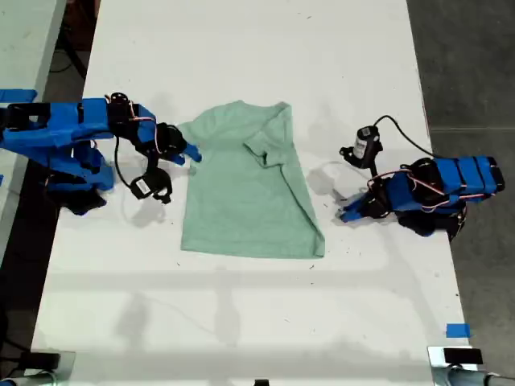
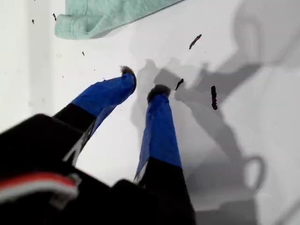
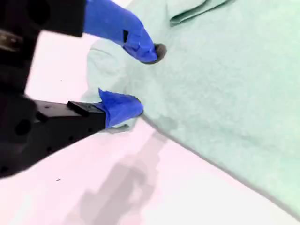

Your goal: Fold t shirt

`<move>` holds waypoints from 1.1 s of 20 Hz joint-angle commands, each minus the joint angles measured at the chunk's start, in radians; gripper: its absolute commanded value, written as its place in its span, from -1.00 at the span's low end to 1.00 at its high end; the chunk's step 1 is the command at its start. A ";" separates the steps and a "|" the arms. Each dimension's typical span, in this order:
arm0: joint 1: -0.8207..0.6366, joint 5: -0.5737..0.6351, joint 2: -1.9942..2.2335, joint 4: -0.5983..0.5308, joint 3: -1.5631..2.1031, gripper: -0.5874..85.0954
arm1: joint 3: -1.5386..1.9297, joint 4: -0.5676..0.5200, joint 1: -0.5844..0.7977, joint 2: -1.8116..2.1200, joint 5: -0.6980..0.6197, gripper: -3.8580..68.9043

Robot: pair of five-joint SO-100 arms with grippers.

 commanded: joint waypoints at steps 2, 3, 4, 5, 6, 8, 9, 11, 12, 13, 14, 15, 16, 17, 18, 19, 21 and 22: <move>-0.216 0.094 -0.161 0.058 -0.130 -0.48 | 0.043 -0.031 0.008 0.006 -0.015 -0.65; -0.261 0.097 -0.236 0.092 -0.160 -0.41 | 0.043 -0.031 0.008 0.006 -0.015 -0.65; -0.288 0.110 -0.296 0.101 -0.179 -0.38 | 0.043 -0.031 0.008 0.006 -0.015 -0.66; -0.313 0.130 -0.333 0.077 -0.184 -0.39 | 0.043 -0.031 0.008 0.006 -0.015 -0.66; -0.331 0.138 -0.373 0.066 -0.195 -0.40 | 0.043 -0.031 0.008 0.006 -0.015 -0.66; -0.362 0.143 -0.419 0.051 -0.198 -0.41 | 0.043 -0.031 0.008 0.006 -0.015 -0.67; -0.379 0.147 -0.431 0.037 -0.192 -0.41 | 0.043 -0.031 0.008 0.006 -0.015 -0.67; -0.414 0.166 -0.476 0.011 -0.192 -0.41 | 0.043 -0.031 0.008 0.006 -0.015 -0.68; -0.430 0.178 -0.499 -0.008 -0.192 -0.42 | 0.043 -0.031 0.008 0.006 -0.015 -0.68; -0.439 0.184 -0.523 -0.021 -0.192 -0.42 | 0.043 -0.031 0.008 0.006 -0.015 -0.68; -0.443 0.192 -0.545 -0.037 -0.193 -0.42 | 0.043 -0.031 0.008 0.006 -0.015 -0.68; -0.443 0.193 -0.560 -0.048 -0.196 -0.43 | 0.043 -0.031 0.008 0.006 -0.015 -0.68; -0.436 0.202 -0.574 -0.061 -0.201 -0.48 | 0.043 -0.031 0.008 0.006 -0.015 -0.68; -0.430 0.212 -0.592 -0.063 -0.212 -0.75 | 0.043 -0.031 0.008 0.006 -0.015 -0.68; -0.430 0.206 -0.601 -0.061 -0.215 -0.99 | 0.043 -0.031 0.008 0.006 -0.015 -0.68; -0.426 0.210 -0.606 -0.069 -0.216 -0.99 | 0.043 -0.031 0.008 0.006 -0.015 -0.68; -0.413 0.216 -0.627 -0.063 -0.239 -0.99 | 0.043 -0.031 0.008 0.006 -0.015 -0.68; -0.402 0.216 -0.637 -0.054 -0.253 -0.99 | 0.043 -0.031 0.008 0.006 -0.015 -0.68</move>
